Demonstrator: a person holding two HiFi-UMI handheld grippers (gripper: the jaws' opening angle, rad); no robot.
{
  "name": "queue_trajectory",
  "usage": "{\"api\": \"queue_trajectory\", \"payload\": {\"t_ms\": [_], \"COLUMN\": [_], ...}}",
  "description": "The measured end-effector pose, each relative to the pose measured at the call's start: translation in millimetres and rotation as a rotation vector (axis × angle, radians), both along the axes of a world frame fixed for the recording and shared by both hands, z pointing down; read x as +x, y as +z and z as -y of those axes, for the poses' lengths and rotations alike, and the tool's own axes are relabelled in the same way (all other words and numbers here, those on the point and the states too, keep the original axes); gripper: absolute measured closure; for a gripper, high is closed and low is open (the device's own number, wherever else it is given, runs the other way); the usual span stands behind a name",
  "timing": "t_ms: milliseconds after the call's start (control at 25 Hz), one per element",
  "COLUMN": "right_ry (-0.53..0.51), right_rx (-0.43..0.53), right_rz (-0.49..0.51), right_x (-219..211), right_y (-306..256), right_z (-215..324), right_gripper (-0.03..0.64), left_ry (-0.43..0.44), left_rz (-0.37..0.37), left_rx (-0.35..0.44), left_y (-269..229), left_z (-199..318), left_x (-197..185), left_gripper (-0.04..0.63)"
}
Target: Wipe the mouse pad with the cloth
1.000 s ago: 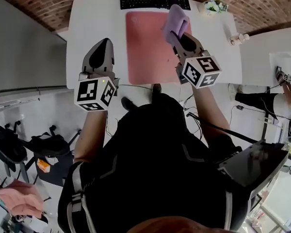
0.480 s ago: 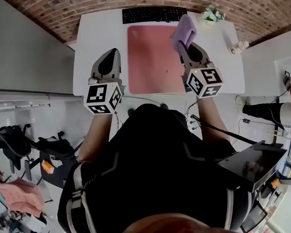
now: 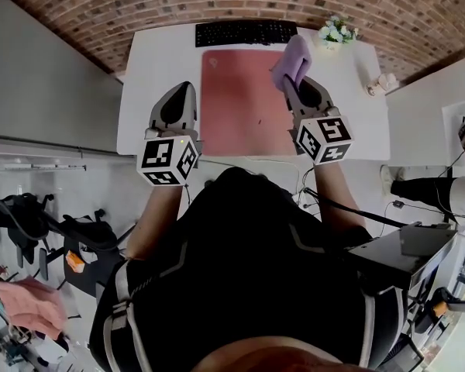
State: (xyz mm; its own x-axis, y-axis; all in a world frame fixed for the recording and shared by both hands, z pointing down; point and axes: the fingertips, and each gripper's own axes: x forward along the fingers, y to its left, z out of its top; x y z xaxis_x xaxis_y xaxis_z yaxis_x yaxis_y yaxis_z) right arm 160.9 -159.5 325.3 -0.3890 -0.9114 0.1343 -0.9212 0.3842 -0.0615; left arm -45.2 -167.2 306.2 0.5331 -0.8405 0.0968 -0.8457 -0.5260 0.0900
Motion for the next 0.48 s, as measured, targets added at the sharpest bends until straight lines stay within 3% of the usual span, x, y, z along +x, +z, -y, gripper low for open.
{"api": "queue_trajectory", "payload": {"t_ms": [480], "right_ry": [-0.020], "right_rx": [0.024], "right_rz": [0.033], "right_x": [8.7], "right_y": [-6.0], "right_z": [-2.7], "right_gripper": [0.565], "left_ry": [-0.021], "left_rz": [0.021], "left_rx": [-0.022], "left_y": [3.4], "left_z": [-9.3], "left_x": [11.9], "left_gripper": [0.594]}}
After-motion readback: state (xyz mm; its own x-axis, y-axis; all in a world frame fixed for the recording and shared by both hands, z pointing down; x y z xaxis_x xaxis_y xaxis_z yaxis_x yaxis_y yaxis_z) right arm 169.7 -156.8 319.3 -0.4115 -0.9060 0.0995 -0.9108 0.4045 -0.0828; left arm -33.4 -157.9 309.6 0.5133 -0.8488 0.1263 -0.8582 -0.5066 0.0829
